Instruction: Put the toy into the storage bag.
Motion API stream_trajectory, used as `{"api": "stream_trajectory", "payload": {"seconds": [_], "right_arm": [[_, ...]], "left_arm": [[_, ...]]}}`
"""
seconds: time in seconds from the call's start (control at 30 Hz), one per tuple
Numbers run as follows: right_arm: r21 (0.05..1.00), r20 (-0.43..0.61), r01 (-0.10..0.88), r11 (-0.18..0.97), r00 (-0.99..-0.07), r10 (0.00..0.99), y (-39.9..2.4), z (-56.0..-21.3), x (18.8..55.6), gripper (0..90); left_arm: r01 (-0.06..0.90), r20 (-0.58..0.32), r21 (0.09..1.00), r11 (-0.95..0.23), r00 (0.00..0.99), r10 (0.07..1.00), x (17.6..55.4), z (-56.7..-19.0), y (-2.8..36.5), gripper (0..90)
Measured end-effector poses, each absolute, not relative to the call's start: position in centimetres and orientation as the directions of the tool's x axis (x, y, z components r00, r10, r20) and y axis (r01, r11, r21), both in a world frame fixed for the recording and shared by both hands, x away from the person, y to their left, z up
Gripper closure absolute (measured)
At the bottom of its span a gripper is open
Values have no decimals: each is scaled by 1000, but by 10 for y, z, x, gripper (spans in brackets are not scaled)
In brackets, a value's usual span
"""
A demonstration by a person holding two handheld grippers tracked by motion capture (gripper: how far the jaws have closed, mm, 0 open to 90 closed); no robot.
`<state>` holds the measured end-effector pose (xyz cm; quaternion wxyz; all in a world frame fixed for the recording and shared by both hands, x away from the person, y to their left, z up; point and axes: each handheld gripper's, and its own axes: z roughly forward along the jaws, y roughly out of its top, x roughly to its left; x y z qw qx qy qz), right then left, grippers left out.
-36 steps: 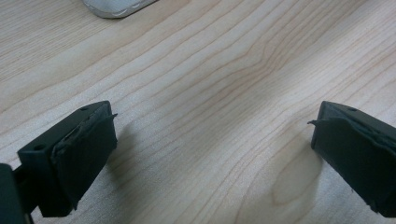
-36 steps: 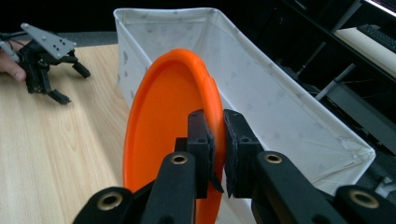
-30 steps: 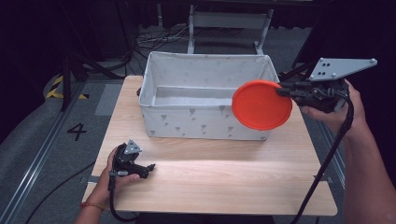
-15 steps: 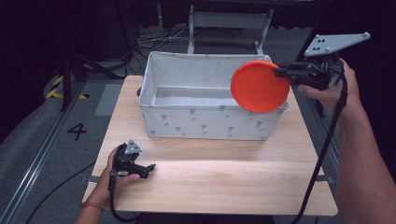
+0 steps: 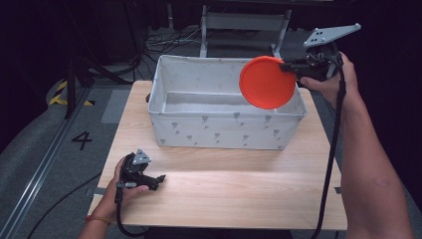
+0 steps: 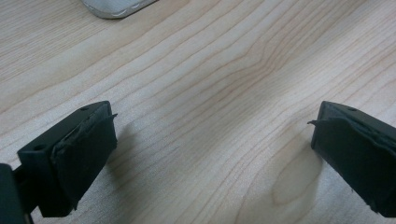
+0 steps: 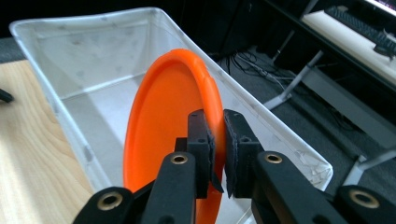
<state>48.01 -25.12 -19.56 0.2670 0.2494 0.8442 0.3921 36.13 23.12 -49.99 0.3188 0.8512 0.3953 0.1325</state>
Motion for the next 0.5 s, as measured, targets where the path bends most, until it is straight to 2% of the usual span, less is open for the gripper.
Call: {"api": "stream_trajectory", "payload": {"seconds": [0.5], "right_arm": [[744, -243, 278, 607, -735, 633, -242, -226, 518, 824]], "left_arm": [[583, -23, 646, -493, 660, 751, 362, -500, 232, 5]]}}
